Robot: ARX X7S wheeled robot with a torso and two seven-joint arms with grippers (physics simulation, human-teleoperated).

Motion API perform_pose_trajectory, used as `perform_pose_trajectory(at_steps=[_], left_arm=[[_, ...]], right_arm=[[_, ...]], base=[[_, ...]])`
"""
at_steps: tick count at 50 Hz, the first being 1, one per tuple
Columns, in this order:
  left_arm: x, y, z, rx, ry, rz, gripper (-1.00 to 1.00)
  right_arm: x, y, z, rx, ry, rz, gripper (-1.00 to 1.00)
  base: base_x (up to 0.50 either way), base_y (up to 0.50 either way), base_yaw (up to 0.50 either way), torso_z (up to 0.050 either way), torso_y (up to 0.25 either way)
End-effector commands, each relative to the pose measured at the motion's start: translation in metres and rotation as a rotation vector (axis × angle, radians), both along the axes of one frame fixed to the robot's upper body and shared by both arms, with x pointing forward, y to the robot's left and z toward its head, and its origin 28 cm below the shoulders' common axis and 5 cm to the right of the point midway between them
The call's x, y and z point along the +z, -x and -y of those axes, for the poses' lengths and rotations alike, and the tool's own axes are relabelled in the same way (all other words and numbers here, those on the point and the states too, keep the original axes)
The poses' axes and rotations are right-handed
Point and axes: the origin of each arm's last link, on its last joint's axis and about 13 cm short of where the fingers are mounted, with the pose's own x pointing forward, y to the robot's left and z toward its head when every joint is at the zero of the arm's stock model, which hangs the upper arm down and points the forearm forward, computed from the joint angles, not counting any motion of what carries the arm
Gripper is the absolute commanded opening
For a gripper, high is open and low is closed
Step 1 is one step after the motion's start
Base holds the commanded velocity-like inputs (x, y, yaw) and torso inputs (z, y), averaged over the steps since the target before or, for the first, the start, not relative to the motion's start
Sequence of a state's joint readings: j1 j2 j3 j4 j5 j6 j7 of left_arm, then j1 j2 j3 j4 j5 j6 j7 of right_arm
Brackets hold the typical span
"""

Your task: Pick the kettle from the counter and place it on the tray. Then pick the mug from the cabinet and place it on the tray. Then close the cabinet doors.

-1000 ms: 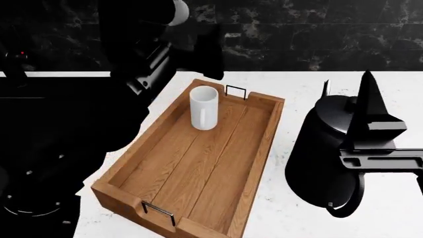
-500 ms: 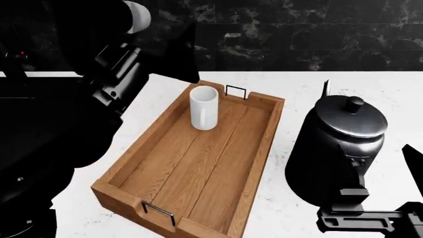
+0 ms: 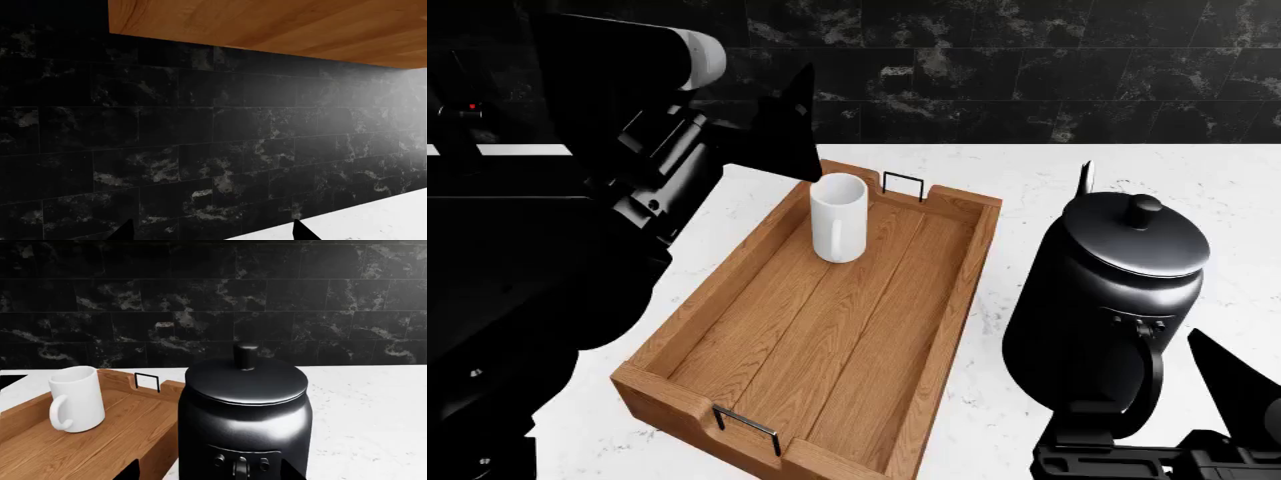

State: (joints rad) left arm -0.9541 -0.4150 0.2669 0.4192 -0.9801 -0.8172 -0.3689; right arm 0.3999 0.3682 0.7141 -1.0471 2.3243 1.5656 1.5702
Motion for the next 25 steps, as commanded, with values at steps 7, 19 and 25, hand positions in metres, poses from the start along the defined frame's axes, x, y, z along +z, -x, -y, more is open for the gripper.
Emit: perform_pose_trajectory(at_steps=[7, 19, 25], left_arm=[[-0.003, -0.001, 0.0, -0.003, 0.001, -0.008, 1.0], [-0.005, 0.0, 0.001, -0.006, -0.001, -0.013, 1.0], [-0.007, -0.002, 0.0, -0.003, 0.002, -0.016, 1.0]], right_arm=[[-0.005, 0.0, -0.001, -0.051, -0.026, -0.038, 1.0], [-0.007, -0.003, -0.003, -0.069, -0.042, -0.059, 1.0], [-0.009, -0.012, -0.001, -0.078, -0.048, -0.066, 1.0]], base=[[0.0, 0.0, 0.0, 0.0, 0.0], [0.0, 0.0, 0.0, 0.0, 0.0], [0.0, 0.0, 0.0, 0.0, 0.0]])
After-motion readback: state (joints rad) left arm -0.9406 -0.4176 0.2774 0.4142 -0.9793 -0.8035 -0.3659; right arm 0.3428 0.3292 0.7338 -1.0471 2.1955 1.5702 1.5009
